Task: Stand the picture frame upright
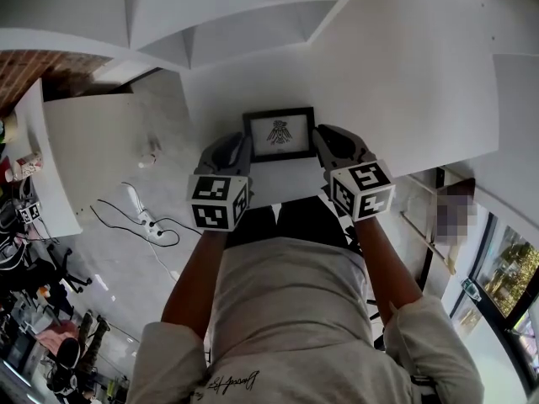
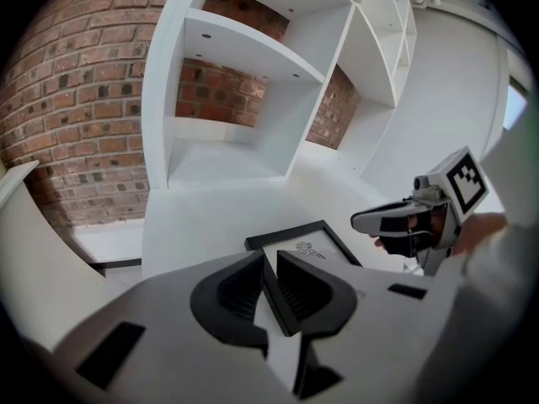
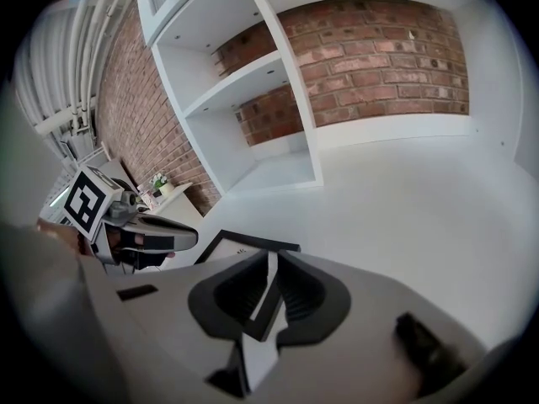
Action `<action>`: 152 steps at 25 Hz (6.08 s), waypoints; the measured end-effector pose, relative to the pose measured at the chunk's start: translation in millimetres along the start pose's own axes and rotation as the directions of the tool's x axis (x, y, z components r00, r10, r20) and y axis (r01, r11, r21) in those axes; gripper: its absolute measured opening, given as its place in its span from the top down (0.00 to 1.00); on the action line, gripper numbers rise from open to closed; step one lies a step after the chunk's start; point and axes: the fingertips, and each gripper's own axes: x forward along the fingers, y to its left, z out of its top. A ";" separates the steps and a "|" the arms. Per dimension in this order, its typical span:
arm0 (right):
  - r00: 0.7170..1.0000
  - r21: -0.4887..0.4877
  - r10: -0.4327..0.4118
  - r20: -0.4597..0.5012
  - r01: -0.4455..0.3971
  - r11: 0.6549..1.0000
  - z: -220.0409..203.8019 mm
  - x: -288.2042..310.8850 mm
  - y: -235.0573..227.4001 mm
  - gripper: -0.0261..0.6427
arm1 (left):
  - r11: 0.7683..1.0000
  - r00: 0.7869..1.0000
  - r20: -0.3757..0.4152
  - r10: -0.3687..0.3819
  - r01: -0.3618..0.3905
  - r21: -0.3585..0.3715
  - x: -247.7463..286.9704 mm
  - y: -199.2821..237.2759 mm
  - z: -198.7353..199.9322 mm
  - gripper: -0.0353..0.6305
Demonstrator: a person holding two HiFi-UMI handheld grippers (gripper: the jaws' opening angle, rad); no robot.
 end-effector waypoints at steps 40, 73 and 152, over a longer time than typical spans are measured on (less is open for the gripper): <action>0.992 0.027 -0.009 -0.130 0.012 1.000 -29.2 34.3 -7.2 0.82 | 0.999 0.994 -0.104 -0.022 0.019 -0.033 27.8 4.1 -20.3 0.76; 0.992 0.043 0.001 -0.128 0.004 0.999 -26.5 31.5 -6.8 0.82 | 0.999 0.995 -0.096 -0.012 0.007 -0.052 23.7 3.5 -18.8 0.79; 0.988 -0.087 -0.011 0.151 0.024 0.996 126.8 38.2 -53.7 0.82 | 0.996 0.981 0.189 0.039 -0.052 0.066 33.7 10.4 136.5 0.80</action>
